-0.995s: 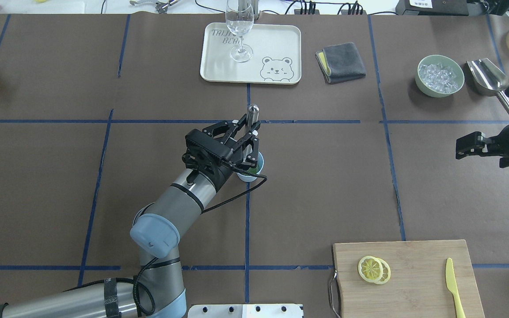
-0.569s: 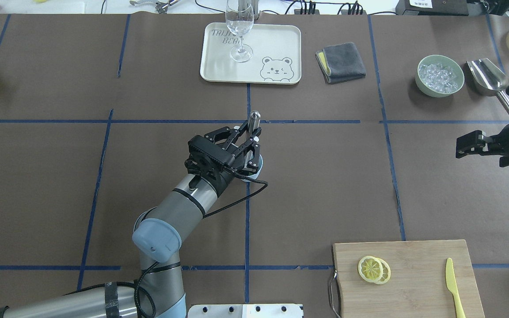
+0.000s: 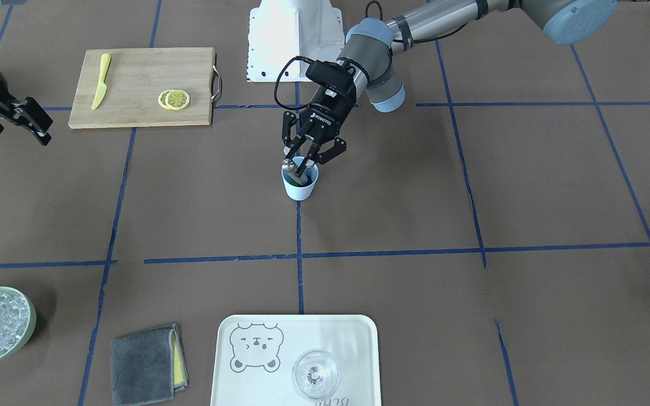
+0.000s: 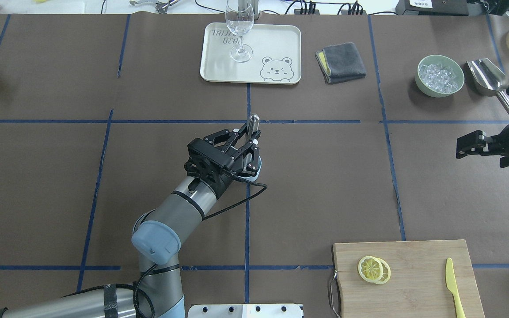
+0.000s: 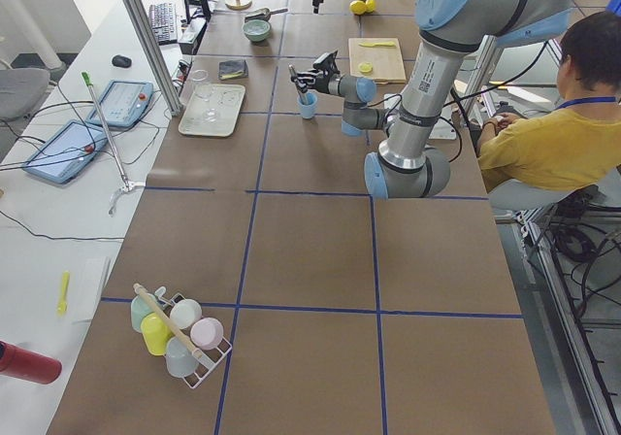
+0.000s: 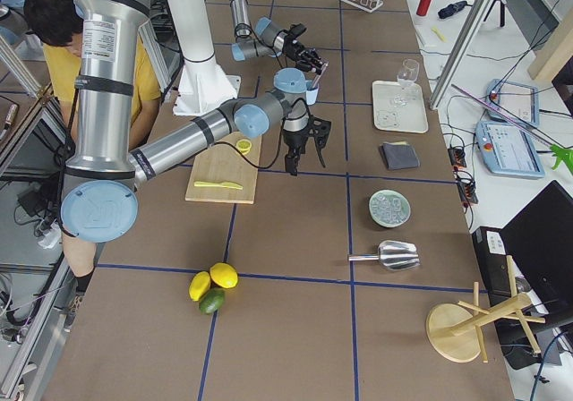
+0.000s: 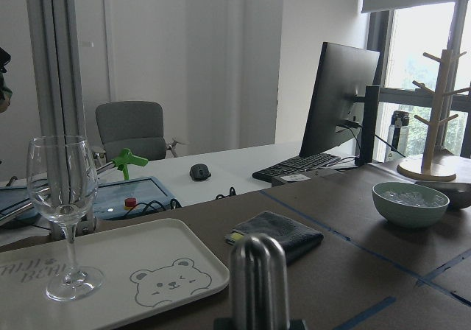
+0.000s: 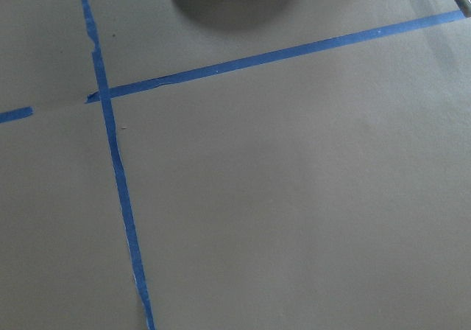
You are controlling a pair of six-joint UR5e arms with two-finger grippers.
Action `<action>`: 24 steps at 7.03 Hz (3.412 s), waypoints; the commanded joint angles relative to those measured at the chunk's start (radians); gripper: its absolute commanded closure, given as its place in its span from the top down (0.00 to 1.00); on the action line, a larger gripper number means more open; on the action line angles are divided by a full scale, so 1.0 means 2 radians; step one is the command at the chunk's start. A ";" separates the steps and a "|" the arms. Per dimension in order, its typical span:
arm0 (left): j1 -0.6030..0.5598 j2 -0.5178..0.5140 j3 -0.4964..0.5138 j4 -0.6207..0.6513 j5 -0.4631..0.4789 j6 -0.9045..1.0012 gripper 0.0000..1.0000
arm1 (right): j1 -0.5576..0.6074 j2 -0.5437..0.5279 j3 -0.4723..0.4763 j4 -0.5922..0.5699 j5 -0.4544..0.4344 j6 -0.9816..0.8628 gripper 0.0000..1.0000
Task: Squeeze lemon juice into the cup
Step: 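Press the muddler down into the cup onto the lemon with the left gripper, then lift the muddler out of the cup and carry it back with the left gripper, then lower the muddler upright onto the table with the left gripper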
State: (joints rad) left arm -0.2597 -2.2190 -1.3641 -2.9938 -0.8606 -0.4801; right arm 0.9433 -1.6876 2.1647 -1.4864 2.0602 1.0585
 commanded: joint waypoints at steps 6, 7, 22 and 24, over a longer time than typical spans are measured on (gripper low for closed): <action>-0.078 0.011 -0.132 0.012 -0.141 0.037 0.00 | 0.000 0.001 -0.006 0.000 -0.001 -0.002 1.00; -0.102 0.043 -0.183 0.044 -0.171 0.035 0.00 | 0.001 0.001 -0.009 0.001 -0.002 -0.002 1.00; -0.400 0.267 -0.155 0.468 -0.627 -0.242 0.00 | 0.018 -0.016 -0.030 0.000 0.001 -0.048 1.00; -0.344 0.266 -0.147 0.467 -0.573 -0.240 0.00 | 0.018 -0.016 -0.030 0.000 0.001 -0.048 1.00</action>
State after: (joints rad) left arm -1.0122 -1.6825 -1.6703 -2.0576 -2.0646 -0.9443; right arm 0.9797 -1.7187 2.1051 -1.4857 2.0616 0.9625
